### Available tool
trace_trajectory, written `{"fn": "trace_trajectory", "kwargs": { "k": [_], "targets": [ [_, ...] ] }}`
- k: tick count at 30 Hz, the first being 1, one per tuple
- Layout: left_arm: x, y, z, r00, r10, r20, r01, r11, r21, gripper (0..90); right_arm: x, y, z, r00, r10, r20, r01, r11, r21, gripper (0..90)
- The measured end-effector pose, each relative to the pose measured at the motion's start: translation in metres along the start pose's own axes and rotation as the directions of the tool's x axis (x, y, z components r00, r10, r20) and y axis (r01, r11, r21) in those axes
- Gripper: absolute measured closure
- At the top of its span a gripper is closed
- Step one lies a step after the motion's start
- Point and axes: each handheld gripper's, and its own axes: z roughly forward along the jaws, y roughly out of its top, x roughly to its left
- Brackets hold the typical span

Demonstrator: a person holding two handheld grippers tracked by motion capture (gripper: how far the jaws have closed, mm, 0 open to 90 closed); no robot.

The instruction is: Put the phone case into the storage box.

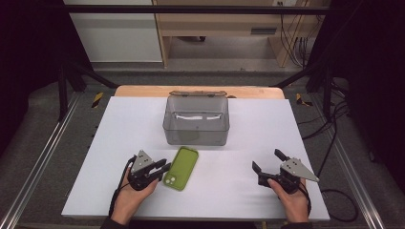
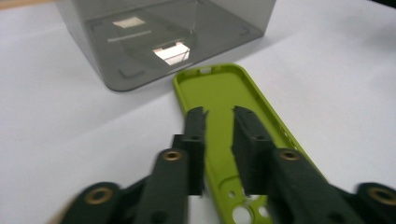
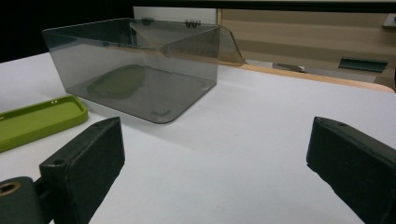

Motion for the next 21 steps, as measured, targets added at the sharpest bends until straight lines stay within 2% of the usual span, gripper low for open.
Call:
{"fn": "trace_trajectory", "kwargs": {
  "k": [1, 4, 7, 15, 20, 21],
  "targets": [
    [-0.001, 0.000, 0.000, 0.9999, 0.003, 0.011, -0.003, 0.9999, 0.010, 85.9, 0.000, 0.000, 0.000, 1.0000, -0.001, 0.000, 0.001, 1.0000, 0.002, 4.6],
    [-0.006, 0.000, 0.000, 0.9993, 0.027, 0.026, -0.028, 0.9986, 0.046, 90.0, 0.001, 0.000, 0.001, 1.0000, -0.001, -0.001, 0.001, 1.0000, 0.004, 4.6],
    [-0.010, -0.003, 0.002, 0.9980, 0.054, 0.033, -0.057, 0.9944, 0.088, 90.0, 0.001, -0.001, 0.002, 1.0000, -0.003, -0.003, 0.003, 0.9999, 0.010, 4.7],
    [-0.026, -0.008, 0.013, 0.9902, 0.099, 0.098, -0.115, 0.9782, 0.173, 90.0, 0.002, -0.001, 0.003, 0.9999, -0.015, -0.007, 0.015, 0.9997, 0.018, 4.8],
    [-0.034, -0.009, 0.019, 0.9862, 0.109, 0.125, -0.134, 0.9681, 0.212, 90.0, 0.003, -0.001, 0.003, 0.9998, -0.017, -0.005, 0.017, 0.9996, 0.024, 4.8],
    [-0.036, -0.009, 0.019, 0.9859, 0.107, 0.128, -0.133, 0.9681, 0.213, 90.0, 0.003, -0.001, 0.003, 0.9998, -0.017, -0.005, 0.017, 0.9996, 0.024, 4.8]
  ]
}}
